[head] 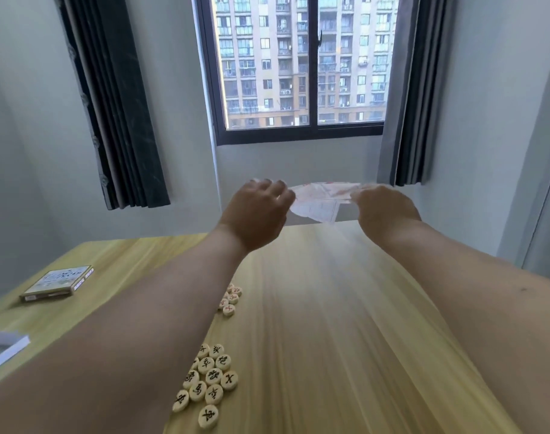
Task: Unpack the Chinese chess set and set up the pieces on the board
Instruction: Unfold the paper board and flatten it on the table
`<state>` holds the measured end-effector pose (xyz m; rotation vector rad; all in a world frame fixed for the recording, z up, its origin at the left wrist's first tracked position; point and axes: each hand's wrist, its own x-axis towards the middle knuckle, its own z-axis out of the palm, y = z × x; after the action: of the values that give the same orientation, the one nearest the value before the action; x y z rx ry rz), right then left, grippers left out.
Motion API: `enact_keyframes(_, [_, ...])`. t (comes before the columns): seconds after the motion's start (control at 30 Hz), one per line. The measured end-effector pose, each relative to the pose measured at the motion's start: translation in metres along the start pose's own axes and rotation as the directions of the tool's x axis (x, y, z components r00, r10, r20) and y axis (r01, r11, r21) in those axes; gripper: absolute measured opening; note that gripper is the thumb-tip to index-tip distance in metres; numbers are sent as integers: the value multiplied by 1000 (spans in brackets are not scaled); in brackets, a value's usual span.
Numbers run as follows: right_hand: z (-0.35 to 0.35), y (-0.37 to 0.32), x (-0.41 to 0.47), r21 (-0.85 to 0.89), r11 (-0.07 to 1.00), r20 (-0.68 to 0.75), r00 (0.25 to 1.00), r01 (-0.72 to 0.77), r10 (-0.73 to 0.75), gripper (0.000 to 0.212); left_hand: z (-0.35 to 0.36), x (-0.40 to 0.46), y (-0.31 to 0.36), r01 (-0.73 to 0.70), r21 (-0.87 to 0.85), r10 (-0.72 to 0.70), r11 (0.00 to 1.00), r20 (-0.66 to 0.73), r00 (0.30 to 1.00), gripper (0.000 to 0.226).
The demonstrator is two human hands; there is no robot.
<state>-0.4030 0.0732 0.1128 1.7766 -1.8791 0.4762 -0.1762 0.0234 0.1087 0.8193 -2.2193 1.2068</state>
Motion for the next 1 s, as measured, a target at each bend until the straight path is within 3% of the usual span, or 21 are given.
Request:
enact_keyframes(0.2, [9,0,-39,-72,997,273,961,-19,38,49,9,-33,54,38,-121,-15,992,181,983,21])
enact_keyframes(0.37, [30,9,-69,-199,975,488,873,99,11,48,15,-60,99,44,-165,5,985,287,958,17])
enact_keyframes(0.5, [43,18,-85,-204,964,676,737,170,14,49,16,-76,129,69,-228,24,971,382,924,23])
enact_keyframes(0.6, [43,24,-88,-197,945,819,574,261,13,52,9,-85,150,49,-283,92,958,466,880,20])
enact_keyframes(0.67, [47,22,-92,-179,939,878,479,293,18,47,3,-91,156,17,-371,177,929,482,858,17])
enact_keyframes(0.73, [54,21,-94,-142,942,901,435,303,-4,37,-2,-92,152,78,-456,179,886,493,851,30])
enact_keyframes(0.83, [56,22,-91,5,1000,818,575,-12,3,36,5,-91,134,312,-508,5,803,528,849,24])
enact_keyframes(0.9, [70,22,-88,89,996,731,681,-29,-45,39,19,-89,127,487,-477,-137,731,597,790,24])
enact_keyframes(1.0, [98,10,-84,212,977,636,758,6,-143,36,42,-87,125,651,-413,-223,637,709,669,38])
